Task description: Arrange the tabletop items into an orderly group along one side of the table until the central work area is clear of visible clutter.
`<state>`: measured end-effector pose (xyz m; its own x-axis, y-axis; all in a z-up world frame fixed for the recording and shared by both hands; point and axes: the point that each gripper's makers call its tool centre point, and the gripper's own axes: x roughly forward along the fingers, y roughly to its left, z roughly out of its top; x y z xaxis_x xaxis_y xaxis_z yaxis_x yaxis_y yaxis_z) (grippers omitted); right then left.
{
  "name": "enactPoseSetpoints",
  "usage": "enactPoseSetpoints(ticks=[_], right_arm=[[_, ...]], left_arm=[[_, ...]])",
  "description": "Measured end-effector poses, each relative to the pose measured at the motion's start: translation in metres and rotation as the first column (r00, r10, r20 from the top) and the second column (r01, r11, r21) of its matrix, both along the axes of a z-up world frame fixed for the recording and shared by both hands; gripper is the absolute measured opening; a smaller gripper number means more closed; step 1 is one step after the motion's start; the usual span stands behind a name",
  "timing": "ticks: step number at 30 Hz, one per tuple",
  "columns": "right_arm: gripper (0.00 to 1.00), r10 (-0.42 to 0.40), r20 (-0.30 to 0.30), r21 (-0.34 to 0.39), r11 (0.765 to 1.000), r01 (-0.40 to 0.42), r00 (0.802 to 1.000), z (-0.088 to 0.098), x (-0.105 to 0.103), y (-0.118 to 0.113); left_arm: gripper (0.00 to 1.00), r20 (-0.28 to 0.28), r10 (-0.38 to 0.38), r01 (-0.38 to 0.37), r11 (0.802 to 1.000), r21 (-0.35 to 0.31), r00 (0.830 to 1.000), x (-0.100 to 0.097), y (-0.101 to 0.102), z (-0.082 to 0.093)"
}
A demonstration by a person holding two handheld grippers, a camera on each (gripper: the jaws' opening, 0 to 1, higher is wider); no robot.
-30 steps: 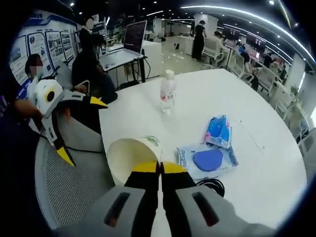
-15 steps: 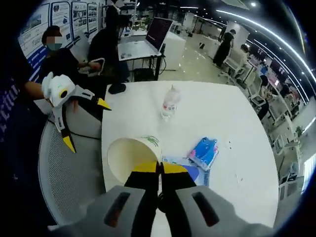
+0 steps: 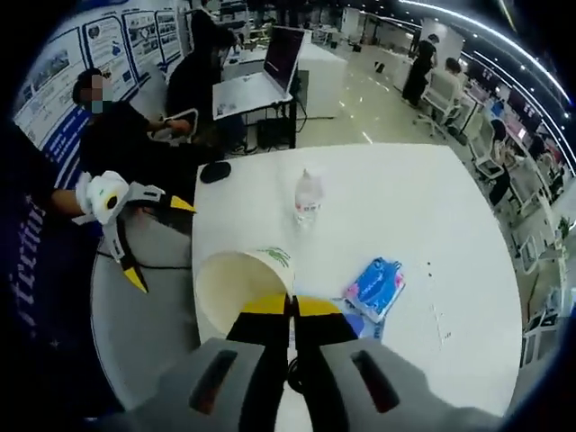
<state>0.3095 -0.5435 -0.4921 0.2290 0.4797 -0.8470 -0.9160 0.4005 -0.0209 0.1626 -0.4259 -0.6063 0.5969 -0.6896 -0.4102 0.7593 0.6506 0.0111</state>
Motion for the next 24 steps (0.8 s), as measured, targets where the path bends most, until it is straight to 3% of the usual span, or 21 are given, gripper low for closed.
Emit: enactPoseSetpoints(ticks=[3, 5, 24], right_arm=[[0.0, -0.012, -0.042, 0.003, 1.0, 0.012, 0.999, -0.009, 0.005, 0.006], [0.0, -0.019, -0.063, -0.009, 1.0, 0.018, 0.998, -0.016, 0.009, 0.009], [0.0, -0.026, -0.085, -0.114, 0.993, 0.016, 0.996, -0.068, 0.049, 0.025]], left_arm=[[0.9, 0.033, -0.008, 0.007, 1.0, 0.012, 0.999, -0.001, 0.002, 0.002], [0.9, 0.017, -0.003, 0.003, 1.0, -0.003, 1.0, -0.002, 0.002, 0.001], [0.93, -0.01, 0.001, -0.001, 1.0, 0.003, 1.0, -0.001, 0.001, -0.004]])
